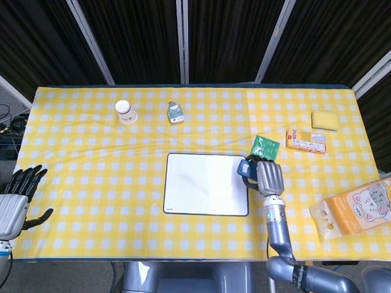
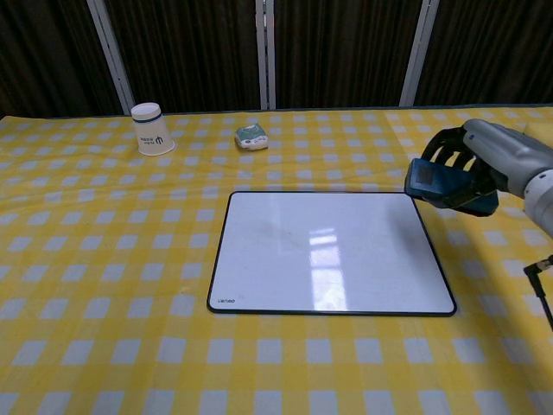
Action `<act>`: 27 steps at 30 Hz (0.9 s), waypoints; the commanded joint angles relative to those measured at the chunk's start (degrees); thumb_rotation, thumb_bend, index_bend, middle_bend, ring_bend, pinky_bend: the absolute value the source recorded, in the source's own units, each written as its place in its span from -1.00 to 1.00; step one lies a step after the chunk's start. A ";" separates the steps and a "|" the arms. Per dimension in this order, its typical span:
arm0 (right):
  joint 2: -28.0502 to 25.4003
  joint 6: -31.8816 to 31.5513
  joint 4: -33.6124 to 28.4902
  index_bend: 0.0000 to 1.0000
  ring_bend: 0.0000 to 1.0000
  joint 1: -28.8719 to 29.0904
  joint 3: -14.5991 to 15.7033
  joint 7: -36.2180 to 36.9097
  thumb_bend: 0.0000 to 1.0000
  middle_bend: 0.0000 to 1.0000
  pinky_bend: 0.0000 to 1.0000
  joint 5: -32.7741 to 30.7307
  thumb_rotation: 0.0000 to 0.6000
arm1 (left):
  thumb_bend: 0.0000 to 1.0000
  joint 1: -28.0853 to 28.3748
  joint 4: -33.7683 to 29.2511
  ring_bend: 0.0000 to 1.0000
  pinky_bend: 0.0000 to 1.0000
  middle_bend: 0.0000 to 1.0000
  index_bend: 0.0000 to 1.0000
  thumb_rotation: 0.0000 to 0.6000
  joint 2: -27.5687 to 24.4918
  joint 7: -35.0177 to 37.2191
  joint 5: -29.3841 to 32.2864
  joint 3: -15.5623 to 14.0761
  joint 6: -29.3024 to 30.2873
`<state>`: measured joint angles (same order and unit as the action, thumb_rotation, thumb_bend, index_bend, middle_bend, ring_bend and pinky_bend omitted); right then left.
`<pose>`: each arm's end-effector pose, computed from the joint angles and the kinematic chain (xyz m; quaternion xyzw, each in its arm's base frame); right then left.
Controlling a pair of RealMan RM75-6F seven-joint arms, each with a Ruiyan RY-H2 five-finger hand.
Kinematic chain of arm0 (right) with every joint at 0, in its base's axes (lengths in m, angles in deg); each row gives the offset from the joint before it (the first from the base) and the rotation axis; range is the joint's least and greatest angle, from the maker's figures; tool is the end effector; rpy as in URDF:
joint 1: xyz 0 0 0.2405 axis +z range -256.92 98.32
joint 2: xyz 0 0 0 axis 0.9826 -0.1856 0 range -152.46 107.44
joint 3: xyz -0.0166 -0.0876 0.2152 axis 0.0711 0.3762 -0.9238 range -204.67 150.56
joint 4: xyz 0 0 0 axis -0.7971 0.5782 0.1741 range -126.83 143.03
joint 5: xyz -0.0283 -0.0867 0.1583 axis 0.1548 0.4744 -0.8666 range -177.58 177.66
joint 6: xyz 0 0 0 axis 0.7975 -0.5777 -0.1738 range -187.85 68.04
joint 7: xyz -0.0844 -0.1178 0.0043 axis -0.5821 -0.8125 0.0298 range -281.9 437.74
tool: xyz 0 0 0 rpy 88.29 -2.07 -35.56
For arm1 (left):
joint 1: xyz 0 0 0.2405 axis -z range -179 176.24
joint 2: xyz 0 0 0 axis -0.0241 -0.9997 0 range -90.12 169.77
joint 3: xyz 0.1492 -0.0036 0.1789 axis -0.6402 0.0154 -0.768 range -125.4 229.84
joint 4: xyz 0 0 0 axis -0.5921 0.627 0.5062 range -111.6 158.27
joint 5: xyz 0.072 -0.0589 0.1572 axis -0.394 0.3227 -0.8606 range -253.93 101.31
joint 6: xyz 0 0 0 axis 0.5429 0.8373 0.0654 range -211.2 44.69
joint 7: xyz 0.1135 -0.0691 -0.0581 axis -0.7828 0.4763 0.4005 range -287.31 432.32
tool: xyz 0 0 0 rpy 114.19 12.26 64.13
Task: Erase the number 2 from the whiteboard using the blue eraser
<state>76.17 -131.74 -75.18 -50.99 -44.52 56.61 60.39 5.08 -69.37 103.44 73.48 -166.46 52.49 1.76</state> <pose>-0.1767 -0.2993 0.0207 0.5572 -0.4744 0.4265 0.5315 -0.2684 0.1767 0.1658 -0.6272 -0.3807 -0.3991 0.5500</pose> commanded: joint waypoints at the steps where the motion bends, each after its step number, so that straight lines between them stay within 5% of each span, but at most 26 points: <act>1: -5.92 -0.37 -4.57 0.72 0.31 -3.67 3.72 2.50 -0.29 0.42 0.44 3.04 1.00 | -0.50 -0.11 -0.26 -1.00 -1.00 -1.00 -0.91 1.00 0.09 -0.50 -0.29 -0.12 0.24; 15: -5.67 2.24 -2.44 0.62 0.20 -3.80 6.95 5.97 -0.30 0.28 0.30 6.72 1.00 | -0.50 -0.04 -1.06 -1.00 -1.00 -1.00 -0.91 1.00 0.46 -2.65 -0.89 -0.34 0.17; 21: -5.06 4.94 0.23 0.14 -0.49 -2.71 7.74 1.30 -0.41 -0.36 -0.74 4.33 1.00 | -0.50 -0.17 -0.78 -1.00 -1.00 -1.00 -0.91 1.00 0.41 -2.06 -0.60 -0.21 0.36; 24: -5.57 5.46 -0.01 -0.07 -0.81 -2.74 7.88 -0.06 -0.48 -0.64 -0.98 3.21 1.00 | -0.50 -0.26 -0.71 -1.00 -1.00 -1.00 -0.91 1.00 0.35 -1.99 -0.60 -0.23 0.48; 27: -6.43 5.06 -0.68 -0.35 -0.99 -2.85 8.05 -1.32 -0.55 -0.89 -1.00 3.14 1.00 | -0.50 -0.33 -0.72 -1.00 -1.00 -1.00 -0.91 1.00 0.33 -2.00 -0.61 -0.29 0.52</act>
<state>70.12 -126.49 -75.56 -53.81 -36.59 55.74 63.55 4.75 -70.09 103.77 71.49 -167.07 52.21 2.29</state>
